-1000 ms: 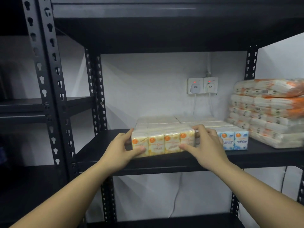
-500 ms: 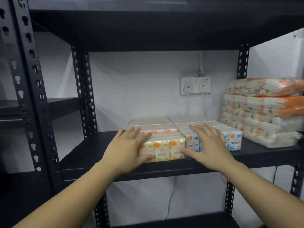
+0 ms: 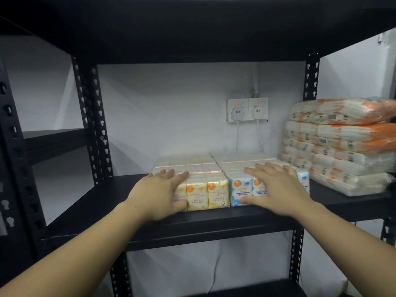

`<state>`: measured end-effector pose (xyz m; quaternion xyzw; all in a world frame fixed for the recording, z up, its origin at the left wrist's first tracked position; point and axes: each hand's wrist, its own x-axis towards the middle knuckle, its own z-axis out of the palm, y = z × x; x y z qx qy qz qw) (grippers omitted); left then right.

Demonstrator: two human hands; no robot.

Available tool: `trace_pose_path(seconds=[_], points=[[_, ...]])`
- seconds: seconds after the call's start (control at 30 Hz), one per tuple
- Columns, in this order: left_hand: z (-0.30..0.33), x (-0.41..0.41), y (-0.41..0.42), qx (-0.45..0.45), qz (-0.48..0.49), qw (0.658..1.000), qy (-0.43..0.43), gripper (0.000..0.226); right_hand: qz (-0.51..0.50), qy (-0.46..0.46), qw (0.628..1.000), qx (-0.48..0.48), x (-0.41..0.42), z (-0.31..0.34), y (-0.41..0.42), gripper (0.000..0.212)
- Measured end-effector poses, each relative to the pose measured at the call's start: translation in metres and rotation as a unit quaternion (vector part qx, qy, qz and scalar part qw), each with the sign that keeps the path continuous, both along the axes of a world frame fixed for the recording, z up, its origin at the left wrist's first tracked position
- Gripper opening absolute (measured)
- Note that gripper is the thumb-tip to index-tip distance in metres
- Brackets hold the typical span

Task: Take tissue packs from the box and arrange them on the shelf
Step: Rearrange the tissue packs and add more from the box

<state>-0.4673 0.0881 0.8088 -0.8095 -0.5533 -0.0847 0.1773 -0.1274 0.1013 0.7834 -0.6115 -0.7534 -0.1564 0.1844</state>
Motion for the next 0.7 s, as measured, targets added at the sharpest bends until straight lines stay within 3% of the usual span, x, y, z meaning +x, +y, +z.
trace_pose_path(seconds=[0.37, 0.6, 0.7], points=[[0.001, 0.004, 0.005, -0.015, 0.001, 0.999, -0.038, 0.084, 0.001, 0.011, 1.0, 0.019, -0.003, -0.003, 0.012, 0.103], [-0.001, -0.023, -0.001, -0.031, 0.025, 0.974, -0.224, 0.122, 0.006, 0.031, 0.999, 0.033, 0.001, -0.01, 0.004, 0.108], [-0.01, -0.032, -0.001, -0.084, 0.031, 0.921, -0.379, 0.125, 0.001, 0.038, 0.998, 0.05, 0.0, -0.016, 0.003, 0.108]])
